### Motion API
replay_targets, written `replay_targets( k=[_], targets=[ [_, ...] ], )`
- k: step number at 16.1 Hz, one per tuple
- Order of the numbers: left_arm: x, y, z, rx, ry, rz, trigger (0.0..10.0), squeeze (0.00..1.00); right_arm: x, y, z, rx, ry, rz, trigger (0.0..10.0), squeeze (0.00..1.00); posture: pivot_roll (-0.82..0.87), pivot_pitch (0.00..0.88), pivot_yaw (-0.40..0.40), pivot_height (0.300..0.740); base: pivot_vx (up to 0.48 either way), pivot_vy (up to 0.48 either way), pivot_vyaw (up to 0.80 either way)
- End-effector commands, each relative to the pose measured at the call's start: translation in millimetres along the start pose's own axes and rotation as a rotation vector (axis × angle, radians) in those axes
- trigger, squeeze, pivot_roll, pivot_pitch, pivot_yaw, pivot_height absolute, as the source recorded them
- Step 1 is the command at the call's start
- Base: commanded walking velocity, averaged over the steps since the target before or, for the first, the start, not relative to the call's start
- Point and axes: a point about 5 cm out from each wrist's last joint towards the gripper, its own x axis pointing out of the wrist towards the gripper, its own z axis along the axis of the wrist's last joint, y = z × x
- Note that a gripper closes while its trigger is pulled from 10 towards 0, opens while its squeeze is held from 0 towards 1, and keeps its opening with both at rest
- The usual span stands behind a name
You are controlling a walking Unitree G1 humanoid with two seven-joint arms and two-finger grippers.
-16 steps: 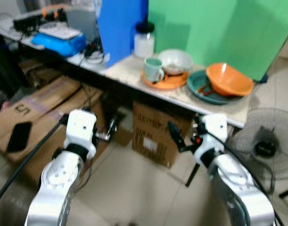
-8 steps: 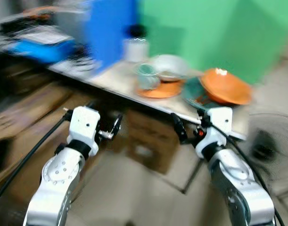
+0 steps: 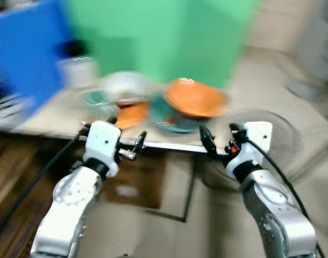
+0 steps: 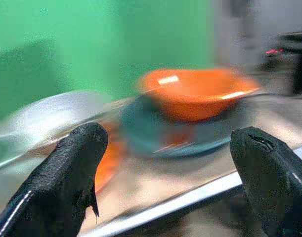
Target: Setting the table
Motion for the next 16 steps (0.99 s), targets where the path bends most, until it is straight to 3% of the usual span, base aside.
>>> replay_targets(
  k=[1, 13, 16],
  targets=[
    [-3.1, 3.9, 0.4, 0.017, 0.0, 0.011, 10.0, 0.0, 1.8, 2.3, 4.4, 0.006, -0.015, 0.008, 10.0, 1.0, 0.14, 0.0, 0.002, 0.74, 0.315, 0.0, 0.0],
    [-4.5, 5.6, -0.9, 0.013, 0.003, 0.033, 10.0, 0.0, 7.9, 7.6, 3.3, -0.018, 0.011, 0.077, 10.0, 1.0, 0.16, 0.0, -0.016, 0.74, 0.309, 0.0, 0.0],
    [-4.8, 5.6, -0.6, 0.018, 0.004, 0.036, 10.0, 0.0, 8.9, 8.5, 3.1, -0.03, 0.012, 0.089, 10.0, 1.0, 0.16, 0.0, -0.018, 0.74, 0.304, 0.0, 0.8]
  ],
)
